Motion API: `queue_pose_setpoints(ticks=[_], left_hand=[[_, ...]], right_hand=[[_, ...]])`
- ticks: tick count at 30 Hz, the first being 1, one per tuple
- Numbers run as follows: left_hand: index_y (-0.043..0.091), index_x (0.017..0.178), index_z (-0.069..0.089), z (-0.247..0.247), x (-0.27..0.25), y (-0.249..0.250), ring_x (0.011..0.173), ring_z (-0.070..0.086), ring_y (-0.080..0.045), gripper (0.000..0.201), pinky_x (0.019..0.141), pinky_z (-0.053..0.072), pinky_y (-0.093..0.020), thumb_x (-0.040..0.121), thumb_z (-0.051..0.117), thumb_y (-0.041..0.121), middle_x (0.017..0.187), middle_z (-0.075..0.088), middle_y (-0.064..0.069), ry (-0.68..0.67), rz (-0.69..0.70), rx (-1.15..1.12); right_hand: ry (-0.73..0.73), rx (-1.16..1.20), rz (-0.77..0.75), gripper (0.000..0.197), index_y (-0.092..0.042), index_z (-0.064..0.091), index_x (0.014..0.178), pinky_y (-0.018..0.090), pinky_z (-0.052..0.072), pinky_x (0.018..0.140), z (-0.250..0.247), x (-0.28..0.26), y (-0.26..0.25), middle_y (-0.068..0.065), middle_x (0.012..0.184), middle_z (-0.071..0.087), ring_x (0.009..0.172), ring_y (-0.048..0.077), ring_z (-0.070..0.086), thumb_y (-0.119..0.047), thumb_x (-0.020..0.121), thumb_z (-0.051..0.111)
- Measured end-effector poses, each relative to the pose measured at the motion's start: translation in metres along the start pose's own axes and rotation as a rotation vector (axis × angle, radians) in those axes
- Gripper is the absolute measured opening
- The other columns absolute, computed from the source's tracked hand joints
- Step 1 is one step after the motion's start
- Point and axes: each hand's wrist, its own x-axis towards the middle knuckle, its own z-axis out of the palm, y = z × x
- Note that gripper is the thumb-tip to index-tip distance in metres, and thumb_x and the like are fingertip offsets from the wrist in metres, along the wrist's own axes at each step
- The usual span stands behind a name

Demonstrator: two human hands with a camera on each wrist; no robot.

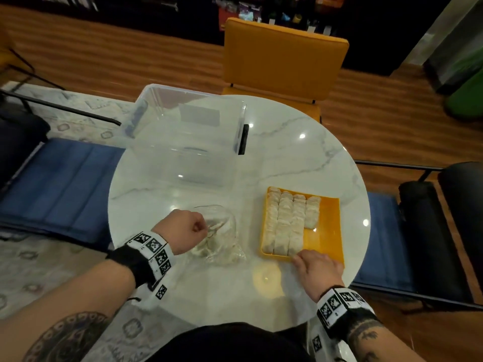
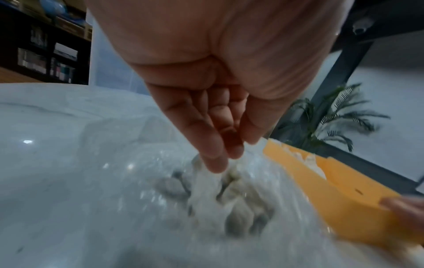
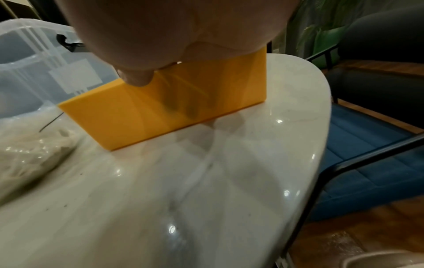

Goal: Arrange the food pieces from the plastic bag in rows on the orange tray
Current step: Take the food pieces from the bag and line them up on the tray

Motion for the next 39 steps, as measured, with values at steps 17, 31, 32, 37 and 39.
queue_pose_setpoints(ticks=[17, 31, 32, 37, 39], left_hand=[[0.029, 0.144, 0.037, 0.076, 0.015, -0.029, 0.124, 0.038, -0.027, 0.056, 0.102, 0.044, -0.038, 0.092, 0.055, 0.041, 0.141, 0.037, -0.004, 0.109, 0.106, 0.279], [0.020, 0.095, 0.065, 0.033, 0.019, -0.021, 0.055, 0.057, -0.019, 0.020, 0.052, 0.044, -0.027, 0.098, 0.052, 0.035, 0.081, 0.070, 0.000, 0.235, -0.261, -0.762], [0.016, 0.099, 0.065, 0.029, 0.019, -0.018, 0.053, 0.052, -0.018, 0.024, 0.049, 0.039, -0.026, 0.098, 0.053, 0.037, 0.076, 0.067, -0.001, 0.202, -0.299, -0.934], [0.016, 0.093, 0.057, 0.004, 0.016, -0.002, 0.043, 0.044, -0.011, 0.020, 0.032, 0.029, -0.016, 0.097, 0.054, 0.035, 0.068, 0.057, 0.001, -0.159, -0.428, -1.761], [0.015, 0.085, 0.057, -0.003, 0.015, 0.007, 0.044, 0.049, -0.013, 0.020, 0.031, 0.032, -0.015, 0.094, 0.054, 0.032, 0.073, 0.062, -0.003, -0.251, -0.404, -1.907]], right_hand=[[0.007, -0.011, 0.024, 0.039, -0.037, 0.058, 0.113, 0.040, 0.026, 0.097, 0.003, 0.002, -0.003, -0.014, 0.119, 0.059, 0.115, 0.016, 0.048, -0.052, 0.102, 0.024], [0.005, 0.018, 0.004, 0.037, -0.038, 0.057, 0.111, 0.039, 0.025, 0.098, 0.001, 0.002, -0.002, -0.015, 0.117, 0.059, 0.112, 0.015, 0.048, -0.052, 0.102, 0.025], [-0.001, 0.019, 0.000, 0.037, -0.038, 0.057, 0.112, 0.039, 0.025, 0.098, 0.000, 0.001, -0.001, -0.015, 0.117, 0.059, 0.112, 0.014, 0.048, -0.052, 0.102, 0.024], [-0.030, 0.020, -0.016, 0.037, -0.039, 0.056, 0.112, 0.039, 0.026, 0.097, -0.004, 0.000, -0.001, -0.015, 0.117, 0.057, 0.112, 0.014, 0.047, -0.053, 0.102, 0.024], [-0.038, 0.025, -0.016, 0.036, -0.039, 0.057, 0.111, 0.039, 0.026, 0.096, -0.005, 0.000, -0.001, -0.015, 0.116, 0.058, 0.112, 0.014, 0.048, -0.053, 0.102, 0.024]])
